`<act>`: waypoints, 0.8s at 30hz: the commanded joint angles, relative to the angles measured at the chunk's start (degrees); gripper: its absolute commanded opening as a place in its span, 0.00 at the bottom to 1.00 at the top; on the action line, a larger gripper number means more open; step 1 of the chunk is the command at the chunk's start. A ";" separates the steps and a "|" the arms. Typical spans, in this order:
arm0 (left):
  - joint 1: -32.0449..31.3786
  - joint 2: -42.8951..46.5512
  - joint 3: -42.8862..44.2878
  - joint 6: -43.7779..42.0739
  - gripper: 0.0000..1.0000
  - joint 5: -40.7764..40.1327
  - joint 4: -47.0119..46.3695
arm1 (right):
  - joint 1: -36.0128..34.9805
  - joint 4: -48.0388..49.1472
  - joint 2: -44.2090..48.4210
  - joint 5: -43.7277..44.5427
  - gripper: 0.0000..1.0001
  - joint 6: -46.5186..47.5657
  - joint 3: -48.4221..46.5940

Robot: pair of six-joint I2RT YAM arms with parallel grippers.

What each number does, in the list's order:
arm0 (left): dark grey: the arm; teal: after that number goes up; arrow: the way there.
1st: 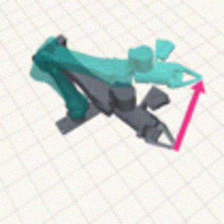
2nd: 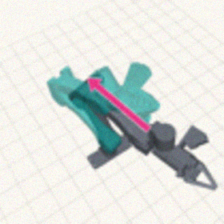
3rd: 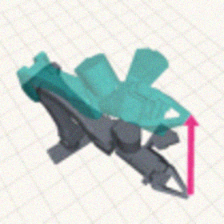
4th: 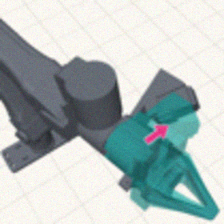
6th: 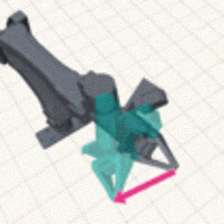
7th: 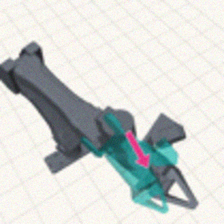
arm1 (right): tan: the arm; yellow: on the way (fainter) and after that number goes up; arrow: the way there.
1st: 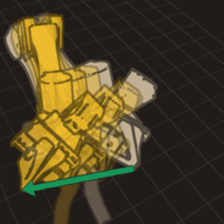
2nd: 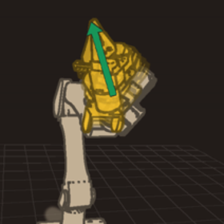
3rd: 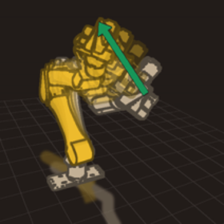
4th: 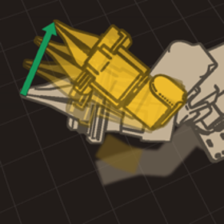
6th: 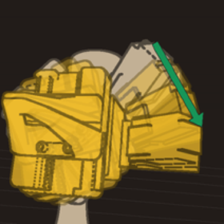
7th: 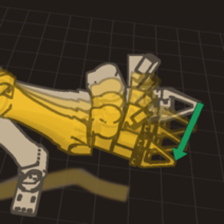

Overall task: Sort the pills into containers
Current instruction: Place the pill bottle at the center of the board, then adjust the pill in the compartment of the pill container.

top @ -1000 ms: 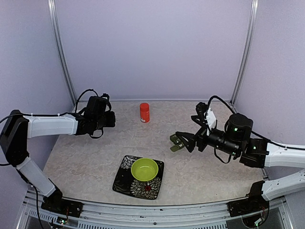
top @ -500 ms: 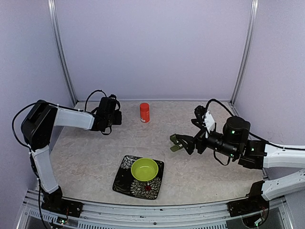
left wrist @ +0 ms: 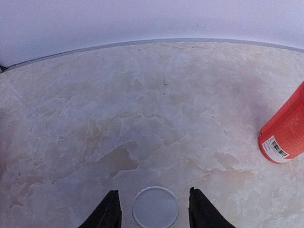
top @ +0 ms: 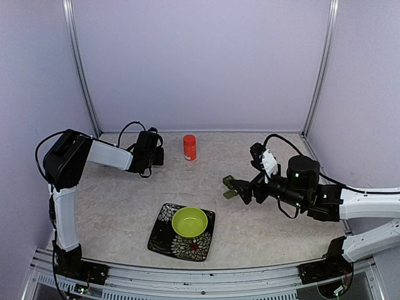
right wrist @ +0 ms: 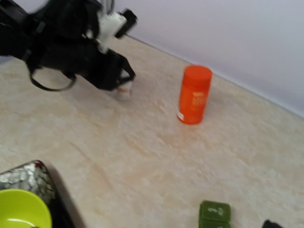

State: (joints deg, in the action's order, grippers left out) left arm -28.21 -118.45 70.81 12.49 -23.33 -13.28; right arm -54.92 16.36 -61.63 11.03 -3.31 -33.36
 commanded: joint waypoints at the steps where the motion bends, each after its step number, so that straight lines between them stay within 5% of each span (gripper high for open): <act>1: 0.42 -0.70 1.72 -0.70 0.52 0.26 -1.27 | 1.80 -1.89 -1.99 2.35 1.00 -1.82 -3.10; 11: -0.93 7.83 -0.97 1.09 0.75 1.87 1.33 | 12.29 -15.32 -14.98 0.52 1.00 -6.68 -15.29; 24: -12.06 19.29 -7.83 3.08 0.98 0.30 4.35 | 13.51 -24.56 -34.09 2.16 1.00 -5.44 -26.91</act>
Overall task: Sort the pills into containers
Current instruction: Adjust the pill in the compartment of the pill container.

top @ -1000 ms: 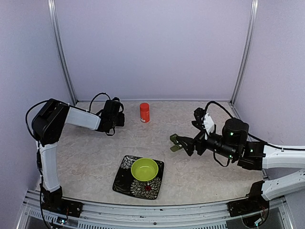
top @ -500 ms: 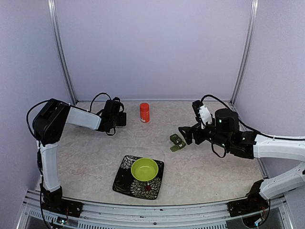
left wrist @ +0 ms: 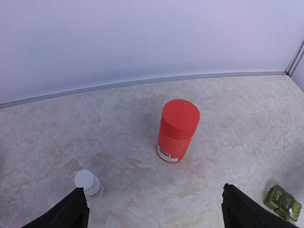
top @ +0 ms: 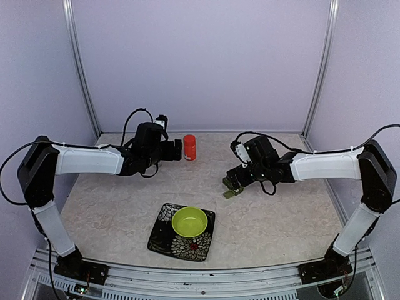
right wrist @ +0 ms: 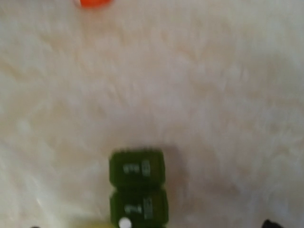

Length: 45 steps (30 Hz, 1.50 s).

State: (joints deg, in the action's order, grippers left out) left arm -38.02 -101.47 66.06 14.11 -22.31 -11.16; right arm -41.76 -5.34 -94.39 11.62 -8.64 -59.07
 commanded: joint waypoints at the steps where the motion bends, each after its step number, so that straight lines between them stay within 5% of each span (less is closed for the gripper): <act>1: -2.84 3.00 -3.68 1.70 0.99 -0.93 2.38 | 0.43 -2.90 -1.92 1.90 1.00 0.00 -1.21; 45: -8.20 3.72 -7.28 4.38 0.99 -1.78 2.30 | 3.18 2.48 -10.08 4.44 1.00 1.35 -1.98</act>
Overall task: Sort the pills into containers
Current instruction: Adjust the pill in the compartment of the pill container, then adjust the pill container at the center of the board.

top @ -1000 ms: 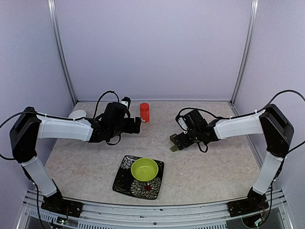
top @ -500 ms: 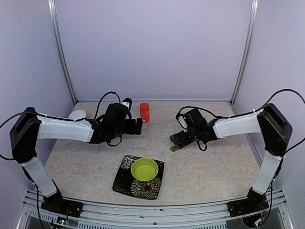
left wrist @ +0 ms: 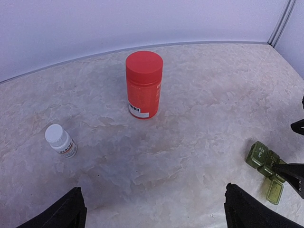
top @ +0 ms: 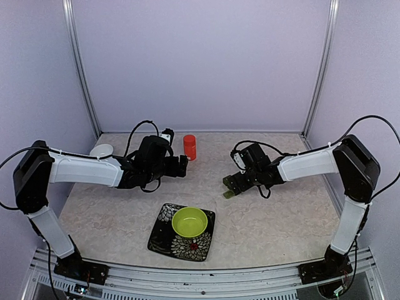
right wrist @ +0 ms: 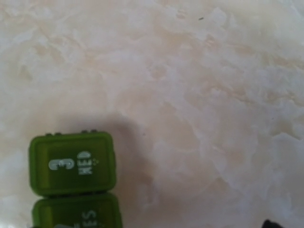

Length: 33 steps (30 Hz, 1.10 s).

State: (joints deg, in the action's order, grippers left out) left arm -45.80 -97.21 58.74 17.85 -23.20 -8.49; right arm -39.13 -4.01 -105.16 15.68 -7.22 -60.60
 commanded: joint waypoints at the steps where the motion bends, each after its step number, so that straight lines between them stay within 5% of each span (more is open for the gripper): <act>1: -0.43 -0.66 0.13 0.68 0.99 -0.80 -0.38 | 0.60 1.08 0.79 0.42 1.00 0.02 -0.36; 9: -1.14 -0.86 0.76 0.25 0.99 -0.49 -0.29 | 0.64 1.65 3.69 -2.57 1.00 0.23 1.10; 17: -3.11 1.31 0.55 -0.88 0.99 2.65 0.10 | 6.51 3.31 9.14 -19.20 1.00 -1.26 3.22; 33: -4.91 1.87 -0.29 0.55 0.99 5.36 -0.61 | 12.42 2.90 -2.98 -40.06 1.00 -2.65 -1.91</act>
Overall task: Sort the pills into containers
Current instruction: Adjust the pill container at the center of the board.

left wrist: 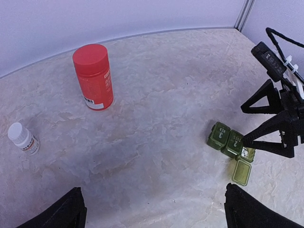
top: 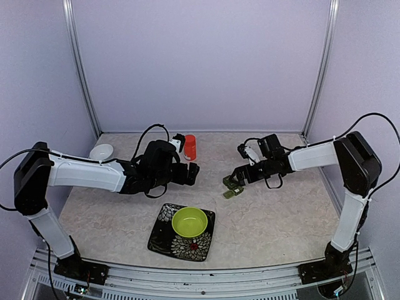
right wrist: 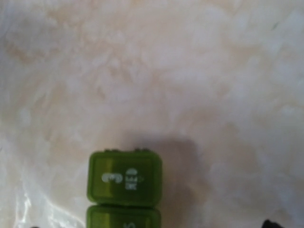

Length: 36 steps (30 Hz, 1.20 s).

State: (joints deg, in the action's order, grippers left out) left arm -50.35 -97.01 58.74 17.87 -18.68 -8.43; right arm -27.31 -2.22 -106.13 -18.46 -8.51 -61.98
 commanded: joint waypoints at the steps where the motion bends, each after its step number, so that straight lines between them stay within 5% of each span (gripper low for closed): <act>1: -0.37 1.60 -0.29 0.56 0.99 0.79 -0.65 | 0.59 1.41 -2.25 -6.77 1.00 -1.56 -0.15; 16: -0.28 0.25 1.63 0.41 0.99 -0.17 0.16 | -0.35 6.58 -2.24 -17.74 0.97 -4.55 7.54; 36: -0.28 0.15 2.86 0.49 0.99 -0.13 0.85 | -7.84 10.97 -1.62 -21.01 0.93 -8.82 7.85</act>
State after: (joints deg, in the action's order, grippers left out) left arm -50.35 -97.01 59.57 18.00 -18.44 -7.99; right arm -33.12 6.48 -106.50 -37.69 -15.57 -52.62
